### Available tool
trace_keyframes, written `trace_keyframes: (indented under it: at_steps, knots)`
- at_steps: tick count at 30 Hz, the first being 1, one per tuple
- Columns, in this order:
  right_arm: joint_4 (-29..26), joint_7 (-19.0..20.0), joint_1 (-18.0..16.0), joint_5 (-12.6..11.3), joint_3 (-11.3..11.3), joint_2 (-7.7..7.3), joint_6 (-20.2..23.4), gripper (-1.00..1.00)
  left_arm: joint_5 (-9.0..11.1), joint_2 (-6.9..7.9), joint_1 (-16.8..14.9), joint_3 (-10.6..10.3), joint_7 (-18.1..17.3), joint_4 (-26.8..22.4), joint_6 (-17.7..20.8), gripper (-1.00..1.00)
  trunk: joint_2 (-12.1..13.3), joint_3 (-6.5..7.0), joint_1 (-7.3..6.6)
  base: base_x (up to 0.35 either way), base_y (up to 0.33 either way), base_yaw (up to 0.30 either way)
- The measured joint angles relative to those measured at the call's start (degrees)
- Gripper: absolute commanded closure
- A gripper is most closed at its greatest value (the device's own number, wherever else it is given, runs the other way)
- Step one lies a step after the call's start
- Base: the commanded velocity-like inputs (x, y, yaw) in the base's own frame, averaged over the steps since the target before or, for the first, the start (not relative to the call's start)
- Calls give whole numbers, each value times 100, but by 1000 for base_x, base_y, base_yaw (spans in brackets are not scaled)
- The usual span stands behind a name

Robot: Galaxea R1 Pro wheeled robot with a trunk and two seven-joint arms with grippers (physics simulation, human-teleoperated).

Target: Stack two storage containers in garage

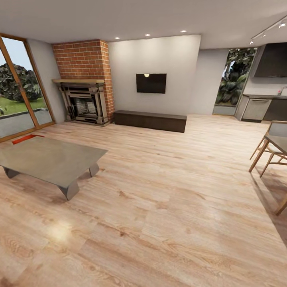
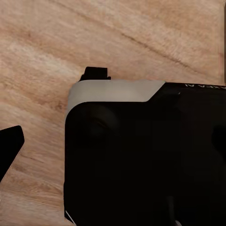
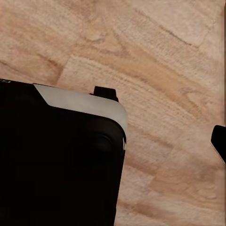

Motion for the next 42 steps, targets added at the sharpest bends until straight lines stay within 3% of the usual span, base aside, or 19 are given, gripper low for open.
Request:
trace_keyframes:
  at_steps: [42]
  knots:
    - [0, 0, 0, 3, 0, 0, 0, -100, 0, 0, 0, 0, 2, 0, -7, -100, 0, 0, 0, 322, 0, 0]
